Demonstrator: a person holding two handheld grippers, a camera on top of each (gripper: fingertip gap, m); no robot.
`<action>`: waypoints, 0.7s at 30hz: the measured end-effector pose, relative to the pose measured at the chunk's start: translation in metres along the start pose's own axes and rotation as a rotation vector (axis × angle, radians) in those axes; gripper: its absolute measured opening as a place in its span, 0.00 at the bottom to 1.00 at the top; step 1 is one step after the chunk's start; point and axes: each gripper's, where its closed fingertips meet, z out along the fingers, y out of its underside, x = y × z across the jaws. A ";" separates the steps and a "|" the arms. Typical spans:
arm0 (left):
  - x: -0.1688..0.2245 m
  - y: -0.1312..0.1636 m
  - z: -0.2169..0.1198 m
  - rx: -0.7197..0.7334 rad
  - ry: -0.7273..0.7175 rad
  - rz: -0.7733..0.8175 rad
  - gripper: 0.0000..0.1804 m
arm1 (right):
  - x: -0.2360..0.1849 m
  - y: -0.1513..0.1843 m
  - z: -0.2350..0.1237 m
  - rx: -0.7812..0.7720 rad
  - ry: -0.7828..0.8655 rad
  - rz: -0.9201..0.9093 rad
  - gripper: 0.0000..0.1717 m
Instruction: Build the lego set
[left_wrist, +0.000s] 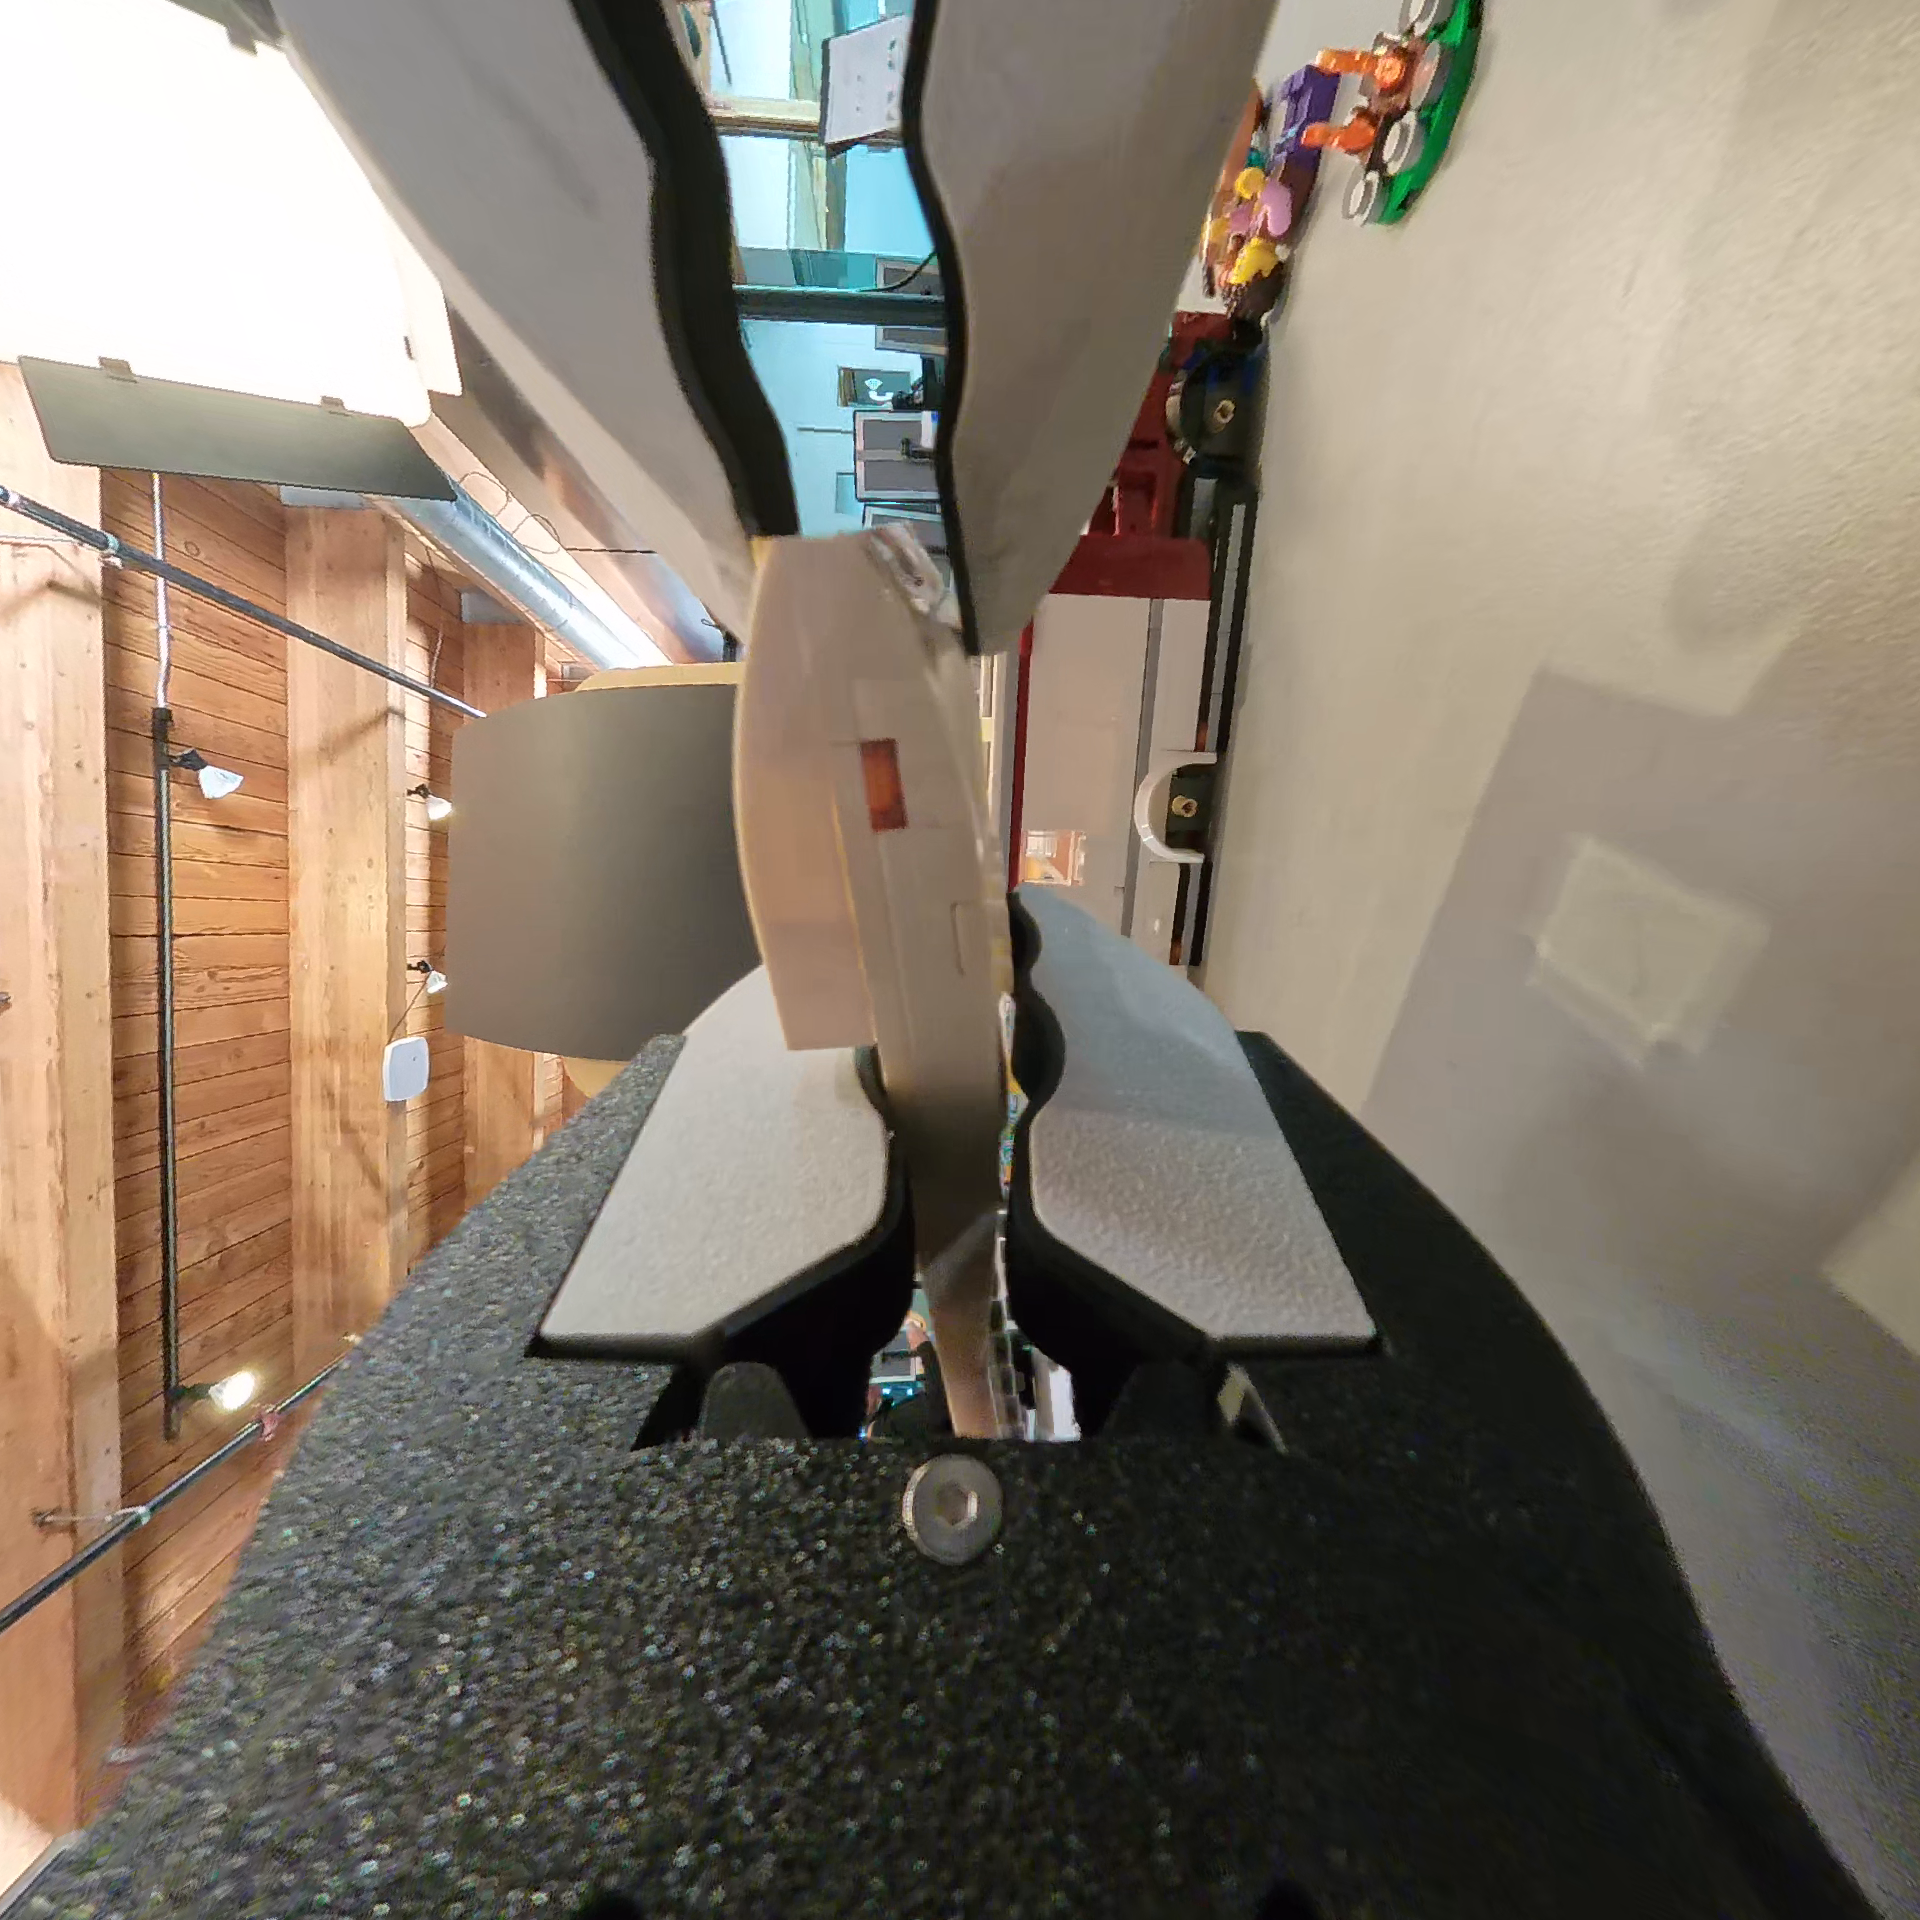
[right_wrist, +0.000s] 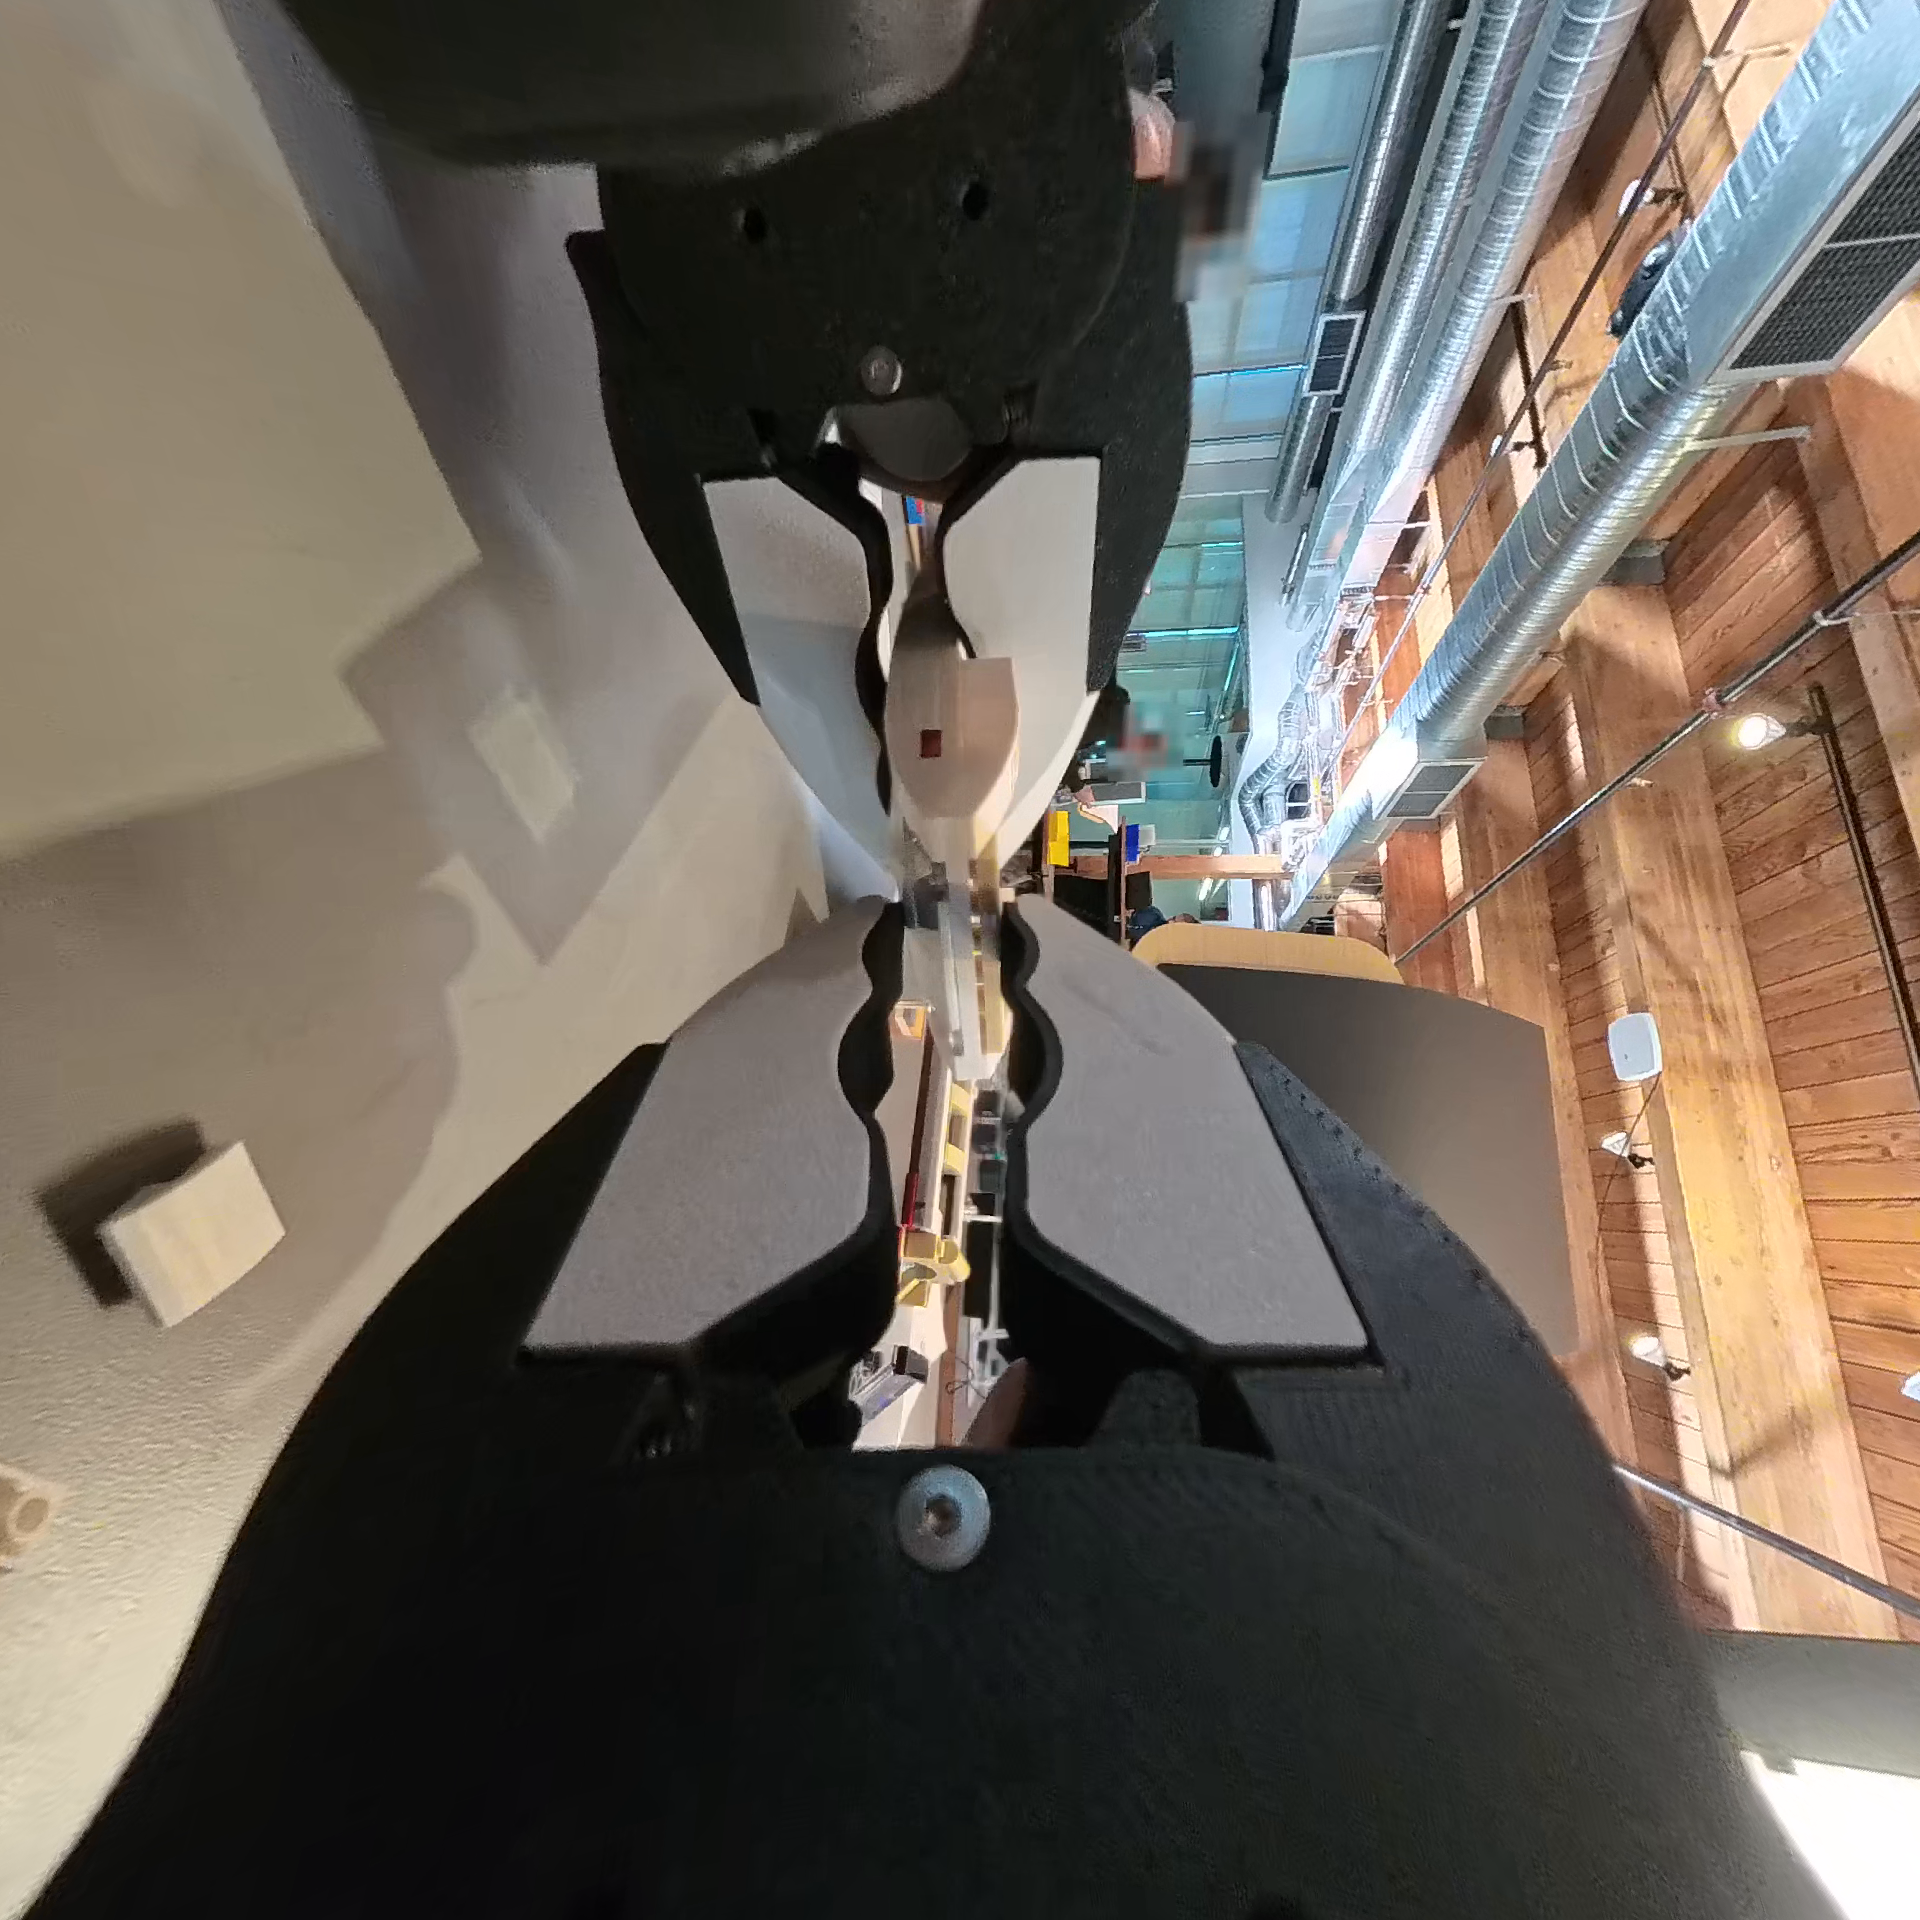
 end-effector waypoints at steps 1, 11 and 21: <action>0.000 0.000 0.000 0.000 0.000 0.002 0.08 | 0.000 0.000 0.000 0.002 0.005 -0.003 0.10; 0.002 -0.001 0.000 0.001 0.005 0.012 0.08 | -0.001 0.000 -0.001 0.010 0.006 0.005 0.11; 0.003 -0.004 -0.001 0.013 0.012 0.016 0.08 | -0.002 0.001 0.000 0.005 0.006 0.000 0.12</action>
